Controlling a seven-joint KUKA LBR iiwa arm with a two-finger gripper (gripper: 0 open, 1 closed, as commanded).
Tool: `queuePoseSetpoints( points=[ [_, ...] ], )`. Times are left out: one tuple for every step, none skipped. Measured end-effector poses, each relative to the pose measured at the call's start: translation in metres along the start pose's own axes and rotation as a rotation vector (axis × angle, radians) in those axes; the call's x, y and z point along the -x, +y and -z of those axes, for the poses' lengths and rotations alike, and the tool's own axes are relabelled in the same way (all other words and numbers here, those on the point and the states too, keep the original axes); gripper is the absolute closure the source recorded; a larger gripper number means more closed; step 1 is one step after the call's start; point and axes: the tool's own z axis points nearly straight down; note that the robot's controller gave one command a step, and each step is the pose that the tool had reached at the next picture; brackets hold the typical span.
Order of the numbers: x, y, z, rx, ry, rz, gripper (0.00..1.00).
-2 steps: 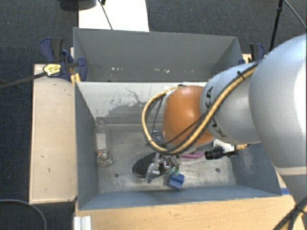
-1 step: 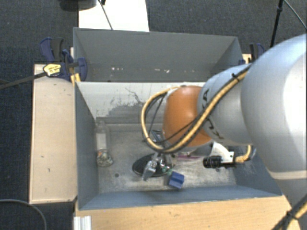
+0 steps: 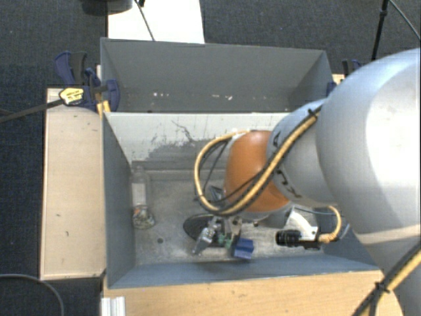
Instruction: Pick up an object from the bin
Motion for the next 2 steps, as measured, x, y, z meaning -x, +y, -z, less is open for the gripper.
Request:
queuePoseSetpoints(
  points=[
    [0.0111,-0.0357,0.0005,0.000,0.001,-0.237,0.00],
    [0.0102,-0.0348,0.0016,0.001,0.003,-0.238,1.00]
  ],
)
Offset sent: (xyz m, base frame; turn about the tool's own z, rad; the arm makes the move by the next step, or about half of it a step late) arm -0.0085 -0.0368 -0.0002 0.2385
